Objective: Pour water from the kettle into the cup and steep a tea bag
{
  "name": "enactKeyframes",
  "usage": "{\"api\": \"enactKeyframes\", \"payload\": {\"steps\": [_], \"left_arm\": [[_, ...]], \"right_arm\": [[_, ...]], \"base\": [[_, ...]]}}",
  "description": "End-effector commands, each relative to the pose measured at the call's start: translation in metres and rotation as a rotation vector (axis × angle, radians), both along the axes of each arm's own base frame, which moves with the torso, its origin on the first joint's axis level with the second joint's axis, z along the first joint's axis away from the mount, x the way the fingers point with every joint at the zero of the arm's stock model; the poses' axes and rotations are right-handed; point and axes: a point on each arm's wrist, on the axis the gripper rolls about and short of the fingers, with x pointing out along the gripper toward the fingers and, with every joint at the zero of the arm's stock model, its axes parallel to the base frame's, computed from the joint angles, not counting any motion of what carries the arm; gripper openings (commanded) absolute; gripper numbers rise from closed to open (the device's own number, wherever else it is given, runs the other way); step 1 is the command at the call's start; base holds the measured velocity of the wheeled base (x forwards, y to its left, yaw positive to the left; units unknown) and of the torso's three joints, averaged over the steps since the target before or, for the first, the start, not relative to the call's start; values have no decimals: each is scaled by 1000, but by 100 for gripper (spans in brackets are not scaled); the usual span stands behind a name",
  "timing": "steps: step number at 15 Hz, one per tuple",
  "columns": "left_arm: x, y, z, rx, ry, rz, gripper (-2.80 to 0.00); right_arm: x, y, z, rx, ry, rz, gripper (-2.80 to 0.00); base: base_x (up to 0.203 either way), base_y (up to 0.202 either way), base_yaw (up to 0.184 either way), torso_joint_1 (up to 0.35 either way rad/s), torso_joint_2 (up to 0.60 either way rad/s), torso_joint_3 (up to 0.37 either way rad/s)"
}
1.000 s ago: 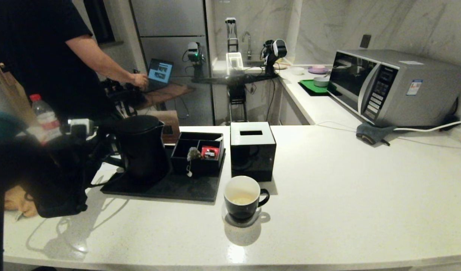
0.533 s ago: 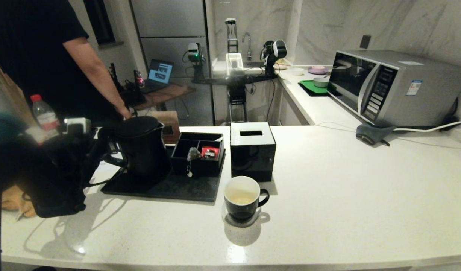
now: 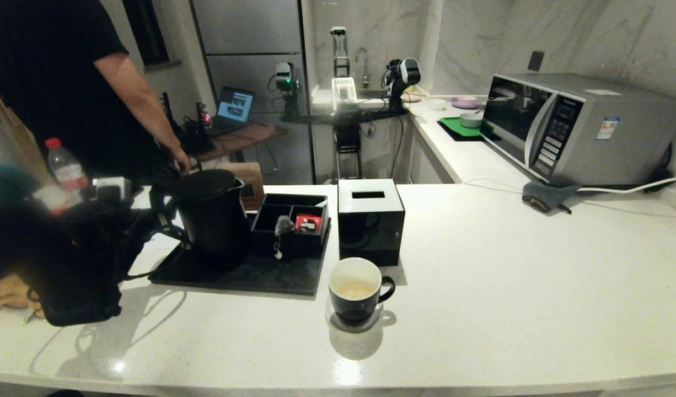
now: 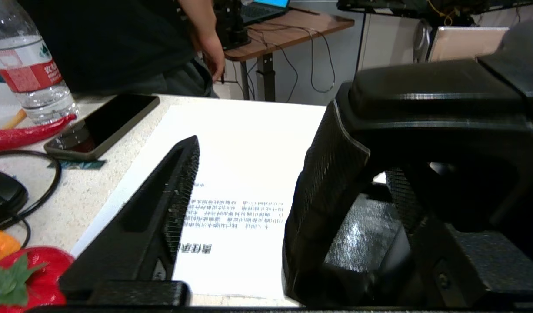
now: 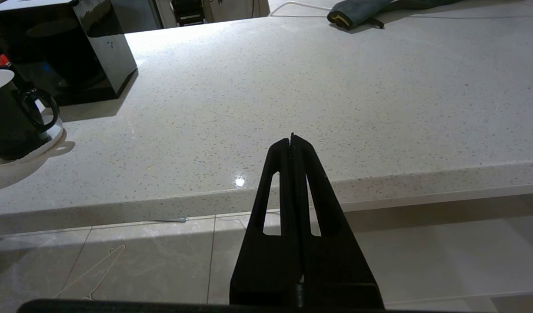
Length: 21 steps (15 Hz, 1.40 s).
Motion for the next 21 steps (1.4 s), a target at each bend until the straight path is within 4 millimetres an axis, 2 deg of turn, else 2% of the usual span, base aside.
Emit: {"api": "enactKeyframes", "payload": {"steps": [1, 6, 11, 17, 21], "left_arm": [[-6, 0, 4, 3, -18, 2, 0], [-22, -4, 9, -1, 7, 2, 0], [-46, -8, 12, -12, 52, 7, 0], [-86, -16, 8, -27, 136, 9, 0], [-98, -18, 13, -28, 139, 10, 0]], "right_arm": [[0, 0, 0, 1, 1, 0, -280], [0, 0, 0, 1, 1, 0, -280], [0, 0, 0, 1, 1, 0, -280], [0, 0, 0, 1, 1, 0, -280], [0, 0, 0, 1, 1, 0, -280]], "base": [[0, 0, 0, 0, 0, 0], [0, 0, 0, 0, 0, 0], [0, 0, 0, 0, 0, 0], [0, 0, 0, 0, 0, 0], [0, 0, 0, 0, 0, 0]]}}
